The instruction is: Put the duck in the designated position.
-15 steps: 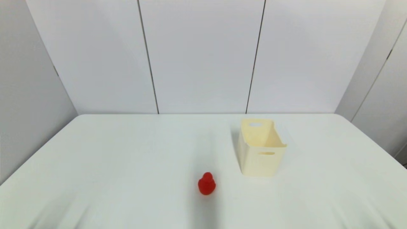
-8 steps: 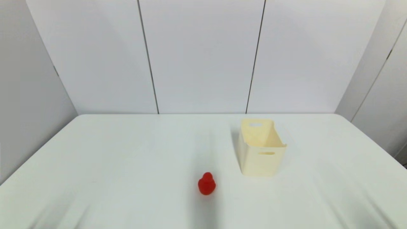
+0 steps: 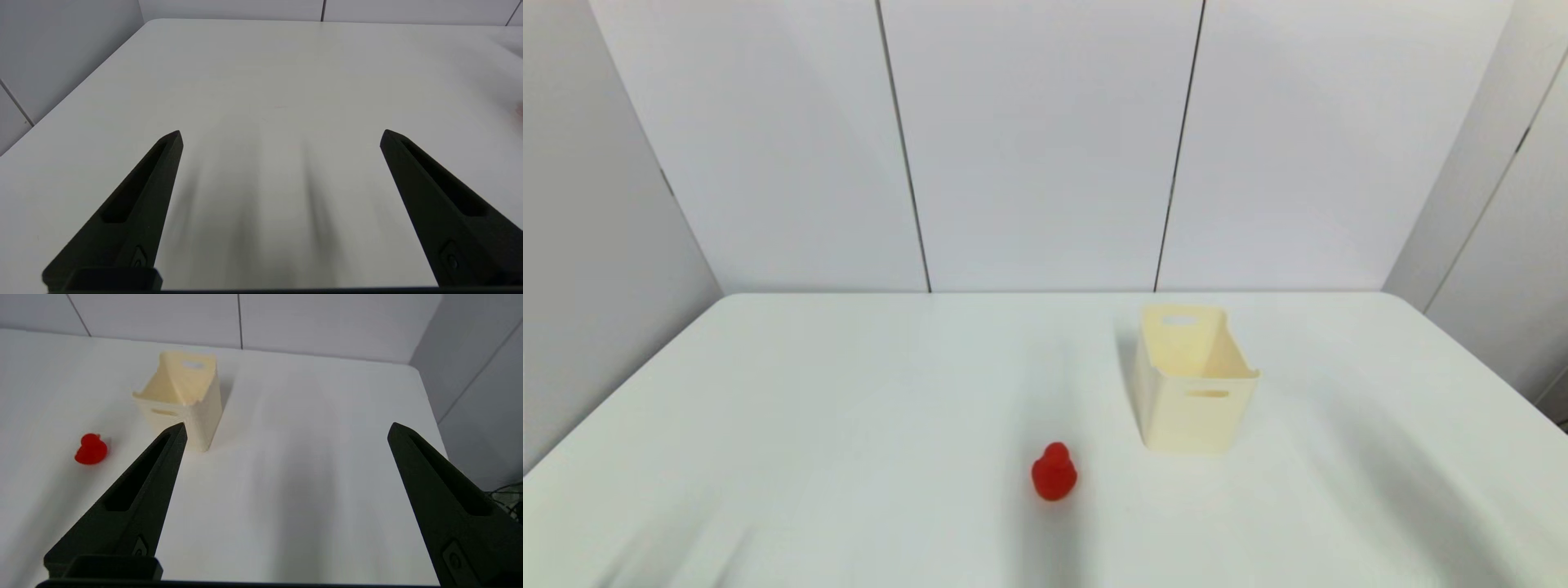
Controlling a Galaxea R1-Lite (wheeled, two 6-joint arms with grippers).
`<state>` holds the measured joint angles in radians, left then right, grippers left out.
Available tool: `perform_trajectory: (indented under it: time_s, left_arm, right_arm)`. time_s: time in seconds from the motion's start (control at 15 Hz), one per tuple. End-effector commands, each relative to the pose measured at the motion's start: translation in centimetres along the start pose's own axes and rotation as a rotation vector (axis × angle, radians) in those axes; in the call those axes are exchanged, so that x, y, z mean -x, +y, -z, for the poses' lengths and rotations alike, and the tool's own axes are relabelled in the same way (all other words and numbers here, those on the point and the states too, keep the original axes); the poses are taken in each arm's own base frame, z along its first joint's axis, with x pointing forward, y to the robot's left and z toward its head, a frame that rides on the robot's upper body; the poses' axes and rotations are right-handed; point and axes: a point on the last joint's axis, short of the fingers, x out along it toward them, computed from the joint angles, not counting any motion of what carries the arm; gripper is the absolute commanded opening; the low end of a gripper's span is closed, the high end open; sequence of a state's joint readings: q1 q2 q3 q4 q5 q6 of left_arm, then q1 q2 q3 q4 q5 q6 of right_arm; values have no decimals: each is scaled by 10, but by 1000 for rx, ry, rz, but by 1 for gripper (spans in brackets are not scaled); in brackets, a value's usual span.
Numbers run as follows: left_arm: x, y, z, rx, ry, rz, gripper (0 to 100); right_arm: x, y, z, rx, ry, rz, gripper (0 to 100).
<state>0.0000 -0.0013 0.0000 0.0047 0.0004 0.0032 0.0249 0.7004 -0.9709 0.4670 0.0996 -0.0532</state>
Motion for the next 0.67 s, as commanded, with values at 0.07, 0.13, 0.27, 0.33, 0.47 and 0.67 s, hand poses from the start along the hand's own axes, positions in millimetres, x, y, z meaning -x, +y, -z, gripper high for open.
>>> perform_trajectory:
  time_s: [0.07, 0.13, 0.27, 0.33, 0.47, 0.67]
  left_arm:
    - [0, 0, 0, 0, 1, 0, 100]
    - [0, 0, 0, 0, 1, 0, 100]
    - [0, 0, 0, 0, 1, 0, 100]
    - [0, 0, 0, 0, 1, 0, 100]
    - [0, 0, 0, 0, 1, 0, 100]
    - [0, 0, 0, 0, 1, 0, 100]
  right_arm:
    - [-68, 4, -24, 39, 157, -145, 100]
    - [-78, 9, -26, 52, 184, -193, 100]
    - [-97, 22, -29, 70, 225, -278, 100]
    - [-105, 28, -28, 84, 248, -311, 100]
    - [-117, 39, -25, 105, 284, -377, 100]
    - [-126, 64, -25, 160, 309, -502, 100]
